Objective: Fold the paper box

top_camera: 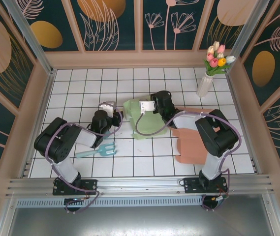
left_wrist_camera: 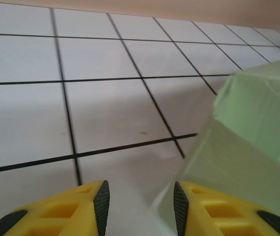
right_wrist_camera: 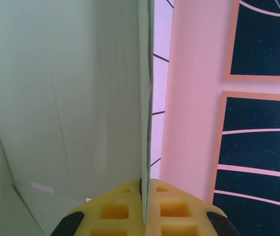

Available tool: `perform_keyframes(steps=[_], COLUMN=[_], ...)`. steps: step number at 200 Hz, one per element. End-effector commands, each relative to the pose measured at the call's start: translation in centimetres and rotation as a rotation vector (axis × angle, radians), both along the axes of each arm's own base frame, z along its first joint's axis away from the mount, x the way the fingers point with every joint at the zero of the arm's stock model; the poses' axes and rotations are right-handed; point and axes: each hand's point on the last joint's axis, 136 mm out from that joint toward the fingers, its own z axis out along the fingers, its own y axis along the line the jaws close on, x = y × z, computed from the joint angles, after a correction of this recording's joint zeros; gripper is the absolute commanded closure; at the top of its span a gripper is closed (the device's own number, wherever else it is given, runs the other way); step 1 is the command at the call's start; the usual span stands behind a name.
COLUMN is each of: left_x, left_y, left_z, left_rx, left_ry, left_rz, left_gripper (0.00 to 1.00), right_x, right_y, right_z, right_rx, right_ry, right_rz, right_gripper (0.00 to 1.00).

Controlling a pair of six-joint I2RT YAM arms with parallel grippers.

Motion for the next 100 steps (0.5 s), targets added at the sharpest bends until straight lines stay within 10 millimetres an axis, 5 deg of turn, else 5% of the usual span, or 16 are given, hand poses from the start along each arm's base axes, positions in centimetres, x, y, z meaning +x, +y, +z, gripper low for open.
perform_keyframes(steps=[1, 100], left_x=[-0.1, 0.4], left_y=[-2.2, -4.1], left_z=[0.6, 0.3], left_rx=[-0.025, -0.055], left_ry=[-0.033, -0.017], left_rz=[-0.125, -0.204], left_gripper=[0.58, 0.58], right_x=[0.1, 0.0], right_y=[-0.1, -0.4], right_z=[-0.5, -1.1], right_rx=[-0.002, 0.023], right_ry=[-0.039, -0.081], right_rz=[0.005, -0.005], right_gripper=[1.0, 1.0])
